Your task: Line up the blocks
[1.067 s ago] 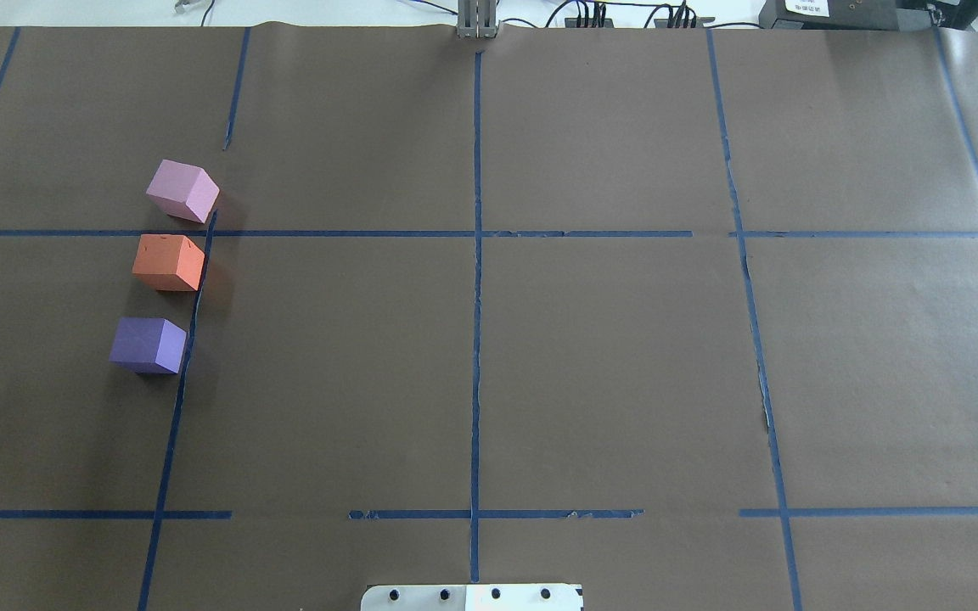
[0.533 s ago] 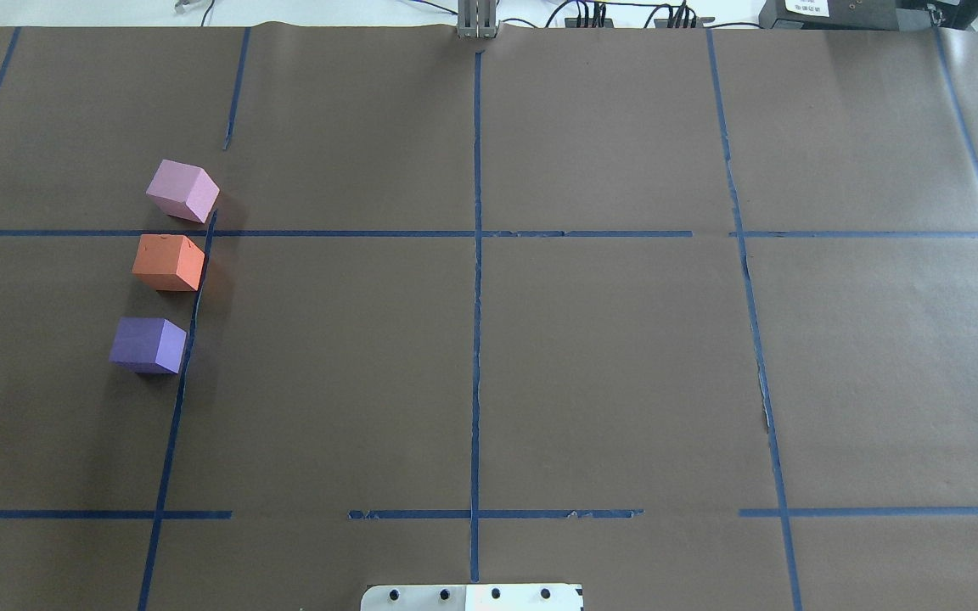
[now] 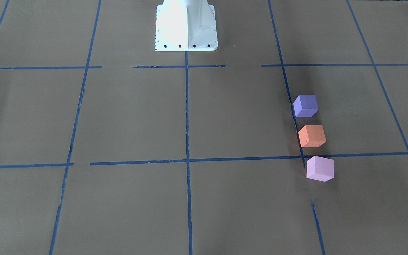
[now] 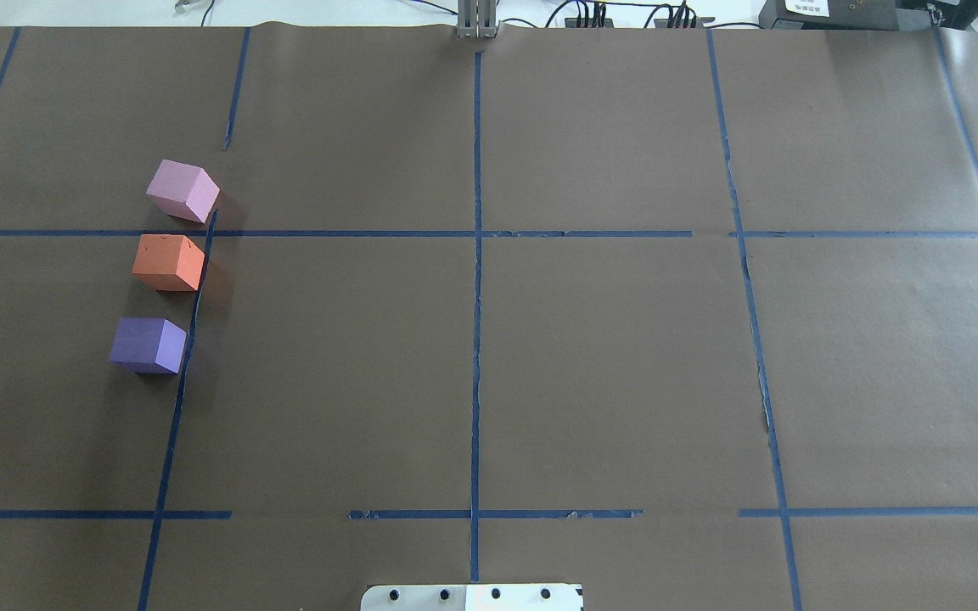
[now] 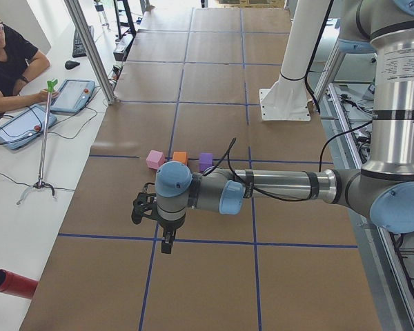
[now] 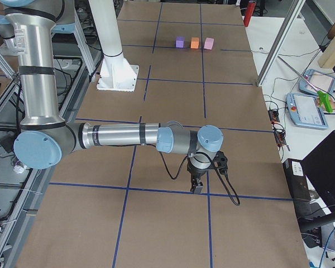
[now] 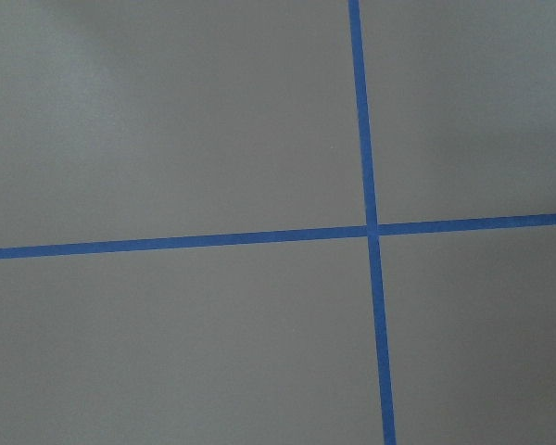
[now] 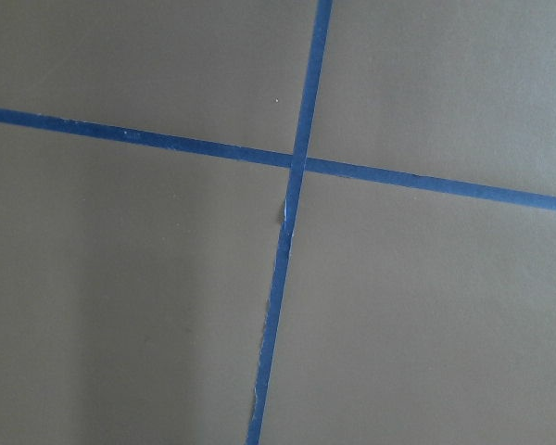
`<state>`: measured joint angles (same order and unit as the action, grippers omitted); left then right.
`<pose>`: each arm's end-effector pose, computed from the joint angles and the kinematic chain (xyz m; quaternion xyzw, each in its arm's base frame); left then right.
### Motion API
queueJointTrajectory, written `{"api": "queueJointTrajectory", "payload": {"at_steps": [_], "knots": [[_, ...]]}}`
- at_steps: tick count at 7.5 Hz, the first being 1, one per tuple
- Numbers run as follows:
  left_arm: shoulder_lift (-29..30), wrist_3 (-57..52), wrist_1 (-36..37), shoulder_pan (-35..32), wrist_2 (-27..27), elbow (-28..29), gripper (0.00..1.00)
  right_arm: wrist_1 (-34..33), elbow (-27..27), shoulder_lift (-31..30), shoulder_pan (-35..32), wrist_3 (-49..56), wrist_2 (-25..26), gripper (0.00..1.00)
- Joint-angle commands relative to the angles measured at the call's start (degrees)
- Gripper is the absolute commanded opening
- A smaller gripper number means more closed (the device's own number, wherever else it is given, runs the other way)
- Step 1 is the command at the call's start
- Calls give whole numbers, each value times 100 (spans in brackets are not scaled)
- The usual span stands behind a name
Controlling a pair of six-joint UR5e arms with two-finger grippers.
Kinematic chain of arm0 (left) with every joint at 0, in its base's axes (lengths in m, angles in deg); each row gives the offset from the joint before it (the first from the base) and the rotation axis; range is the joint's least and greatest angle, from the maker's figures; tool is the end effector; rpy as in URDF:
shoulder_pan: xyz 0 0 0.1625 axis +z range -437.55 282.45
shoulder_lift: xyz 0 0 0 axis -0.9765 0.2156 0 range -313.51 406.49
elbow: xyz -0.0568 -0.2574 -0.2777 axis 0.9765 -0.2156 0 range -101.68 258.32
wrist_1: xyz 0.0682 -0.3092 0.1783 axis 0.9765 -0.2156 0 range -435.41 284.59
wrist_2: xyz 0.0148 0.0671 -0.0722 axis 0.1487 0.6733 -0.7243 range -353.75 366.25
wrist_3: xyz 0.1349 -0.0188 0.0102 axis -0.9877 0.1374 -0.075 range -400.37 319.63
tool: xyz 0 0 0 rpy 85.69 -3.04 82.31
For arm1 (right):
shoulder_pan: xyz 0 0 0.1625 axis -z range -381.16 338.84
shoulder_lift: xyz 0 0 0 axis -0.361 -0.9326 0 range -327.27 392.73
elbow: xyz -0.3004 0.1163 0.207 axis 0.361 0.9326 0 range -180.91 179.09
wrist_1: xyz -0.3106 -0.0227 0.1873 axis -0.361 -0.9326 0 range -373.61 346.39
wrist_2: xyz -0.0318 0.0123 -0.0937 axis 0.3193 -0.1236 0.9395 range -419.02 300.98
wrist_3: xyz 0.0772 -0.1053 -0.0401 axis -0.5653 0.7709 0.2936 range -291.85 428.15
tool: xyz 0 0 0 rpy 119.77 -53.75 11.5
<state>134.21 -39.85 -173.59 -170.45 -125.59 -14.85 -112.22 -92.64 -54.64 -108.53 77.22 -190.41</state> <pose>-0.0643 -0.4345 0.6246 0.0811 0.3543 0.0004 0.9316 0.0224 -0.4481 0.6288 -0.0146 -0.3546 -0.0822 0.9313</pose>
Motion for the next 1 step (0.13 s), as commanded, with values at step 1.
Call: {"api": "queueJointTrajectory", "payload": {"at_steps": [1], "knots": [[0, 0, 26, 0, 0, 0, 100, 0, 6, 0, 0, -2, 0, 100]]}}
